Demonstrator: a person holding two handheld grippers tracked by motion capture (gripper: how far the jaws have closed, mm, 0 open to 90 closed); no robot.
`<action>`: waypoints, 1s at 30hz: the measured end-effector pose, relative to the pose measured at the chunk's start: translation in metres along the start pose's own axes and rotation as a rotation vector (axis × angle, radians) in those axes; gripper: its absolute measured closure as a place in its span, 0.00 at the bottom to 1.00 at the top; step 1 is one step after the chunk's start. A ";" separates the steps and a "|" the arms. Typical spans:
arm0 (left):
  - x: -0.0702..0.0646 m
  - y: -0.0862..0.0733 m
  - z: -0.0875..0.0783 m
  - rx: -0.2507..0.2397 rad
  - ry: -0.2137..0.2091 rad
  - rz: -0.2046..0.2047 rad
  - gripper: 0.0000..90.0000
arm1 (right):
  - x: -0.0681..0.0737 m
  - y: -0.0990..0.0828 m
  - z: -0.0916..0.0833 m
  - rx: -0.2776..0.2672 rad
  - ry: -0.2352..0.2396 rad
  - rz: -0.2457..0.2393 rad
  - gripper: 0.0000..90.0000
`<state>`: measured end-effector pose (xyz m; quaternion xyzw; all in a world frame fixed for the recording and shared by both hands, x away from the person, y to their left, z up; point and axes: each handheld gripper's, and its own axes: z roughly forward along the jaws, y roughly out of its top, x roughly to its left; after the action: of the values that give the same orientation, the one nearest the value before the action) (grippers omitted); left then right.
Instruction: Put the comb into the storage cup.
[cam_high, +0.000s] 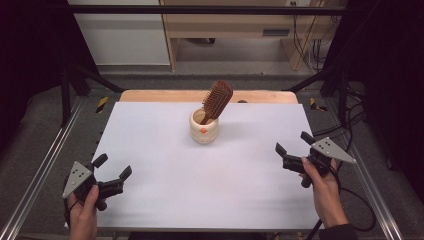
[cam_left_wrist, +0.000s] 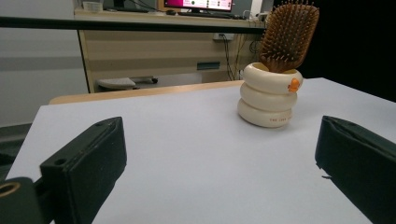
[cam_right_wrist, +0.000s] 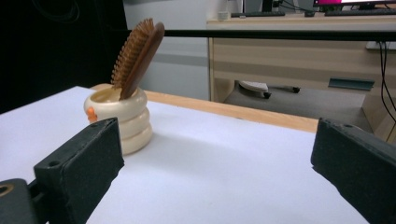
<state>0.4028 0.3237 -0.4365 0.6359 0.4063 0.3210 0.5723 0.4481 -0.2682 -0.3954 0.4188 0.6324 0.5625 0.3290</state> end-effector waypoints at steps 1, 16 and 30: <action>0.001 0.000 -0.001 0.000 0.001 0.001 0.02 | 0.000 -0.003 -0.001 0.005 0.000 -0.003 0.03; 0.008 -0.002 -0.004 -0.006 0.022 -0.007 0.02 | 0.012 -0.038 -0.007 0.026 0.032 -0.007 0.03; 0.006 -0.003 -0.003 -0.010 0.012 -0.003 0.02 | 0.032 -0.056 0.005 0.079 0.103 -0.049 0.03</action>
<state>0.4028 0.3307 -0.4390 0.6306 0.4092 0.3261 0.5732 0.4292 -0.2382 -0.4499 0.3862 0.6803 0.5497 0.2930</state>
